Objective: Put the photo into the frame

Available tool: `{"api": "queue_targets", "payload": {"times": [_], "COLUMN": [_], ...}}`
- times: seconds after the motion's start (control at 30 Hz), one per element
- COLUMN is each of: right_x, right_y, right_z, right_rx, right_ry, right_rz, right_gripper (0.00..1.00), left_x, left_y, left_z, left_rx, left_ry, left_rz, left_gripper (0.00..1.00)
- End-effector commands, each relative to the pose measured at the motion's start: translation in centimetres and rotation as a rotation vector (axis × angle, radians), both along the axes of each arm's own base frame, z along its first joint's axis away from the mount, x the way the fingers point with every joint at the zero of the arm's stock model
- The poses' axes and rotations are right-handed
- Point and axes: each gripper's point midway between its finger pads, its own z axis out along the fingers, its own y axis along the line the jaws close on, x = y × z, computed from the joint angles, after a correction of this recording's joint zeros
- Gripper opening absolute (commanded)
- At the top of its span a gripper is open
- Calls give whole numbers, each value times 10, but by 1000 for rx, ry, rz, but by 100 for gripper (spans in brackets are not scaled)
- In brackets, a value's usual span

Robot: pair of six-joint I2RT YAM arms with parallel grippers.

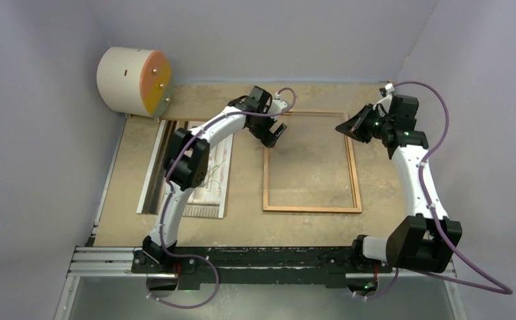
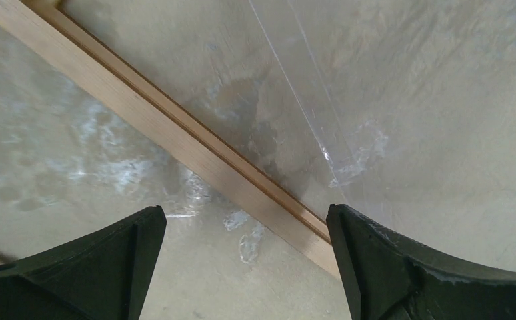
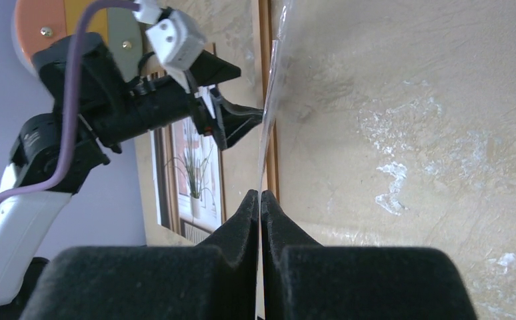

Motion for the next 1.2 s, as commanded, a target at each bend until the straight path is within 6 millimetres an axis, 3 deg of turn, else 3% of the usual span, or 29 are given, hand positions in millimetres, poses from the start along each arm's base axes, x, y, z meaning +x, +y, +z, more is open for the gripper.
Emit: {"api": "queue_targets", "payload": {"times": [0.0, 0.13, 0.33, 0.63, 0.77, 0.97, 1.17], "right_x": [-4, 0, 0, -8, -16, -25, -30], "right_y": [1, 1, 12, 57, 77, 78, 77], "right_z": [12, 7, 0, -17, -23, -26, -20], "right_rx": [-15, -20, 40, 94, 129, 133, 112], "right_ry": [-45, -47, -39, -20, -6, 3, -5], "right_rz": [22, 31, 70, 163, 195, 189, 202], "right_gripper": [0, 0, 0, 0, 0, 0, 0], "left_x": [-6, -4, -16, -36, -30, -20, -31], "left_y": [-2, 15, 47, 103, 104, 89, 74], "left_z": [-14, -32, -33, -40, -40, -41, -49], "left_rx": [8, 97, 195, 350, 361, 317, 246], "left_ry": [59, 25, -41, -118, -159, -144, -60], "left_rz": [12, 36, 16, -36, -56, -70, -95], "left_gripper": [98, 95, 87, 82, 72, 58, 50]}}
